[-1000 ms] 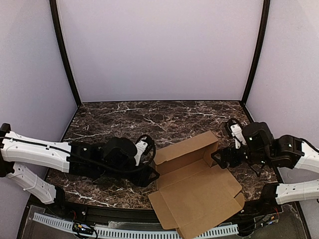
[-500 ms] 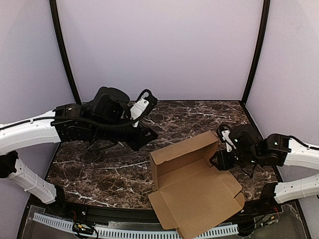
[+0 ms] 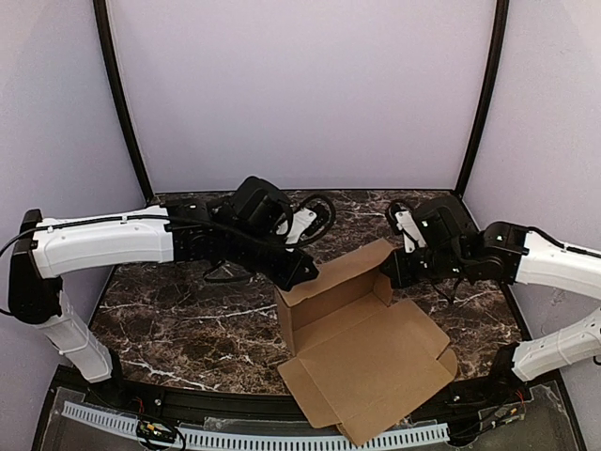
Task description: Fold the paper box
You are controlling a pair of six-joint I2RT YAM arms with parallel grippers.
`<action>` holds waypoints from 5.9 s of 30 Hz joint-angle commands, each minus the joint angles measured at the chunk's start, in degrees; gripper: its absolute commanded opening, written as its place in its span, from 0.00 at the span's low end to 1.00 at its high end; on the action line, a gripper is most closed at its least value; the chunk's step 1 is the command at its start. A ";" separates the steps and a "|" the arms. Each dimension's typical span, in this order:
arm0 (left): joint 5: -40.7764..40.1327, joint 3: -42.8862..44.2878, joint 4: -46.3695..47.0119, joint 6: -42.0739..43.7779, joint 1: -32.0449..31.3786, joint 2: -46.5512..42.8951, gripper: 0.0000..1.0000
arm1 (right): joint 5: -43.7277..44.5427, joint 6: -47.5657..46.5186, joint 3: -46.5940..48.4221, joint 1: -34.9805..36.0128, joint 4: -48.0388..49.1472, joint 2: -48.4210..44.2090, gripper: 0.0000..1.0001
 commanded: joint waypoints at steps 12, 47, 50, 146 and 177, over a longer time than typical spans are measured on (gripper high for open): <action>-0.40 -15.19 8.71 -3.11 8.92 -4.69 0.01 | -9.67 -12.29 21.92 -5.76 5.83 25.23 0.00; 5.99 -41.64 32.29 -16.85 9.11 -6.18 0.01 | -0.45 -14.22 30.30 -6.03 -7.80 13.22 0.00; 5.90 -42.00 32.42 -17.86 7.93 -5.98 0.01 | 1.66 -10.91 22.88 -6.06 -9.63 7.27 0.00; -17.71 -42.25 1.61 -13.96 3.19 -40.83 0.75 | -27.22 -21.34 -1.35 -34.02 9.72 1.04 0.29; 11.20 -22.65 21.83 -9.58 40.80 -9.58 0.01 | -36.09 -15.62 5.67 -33.98 20.67 19.33 0.00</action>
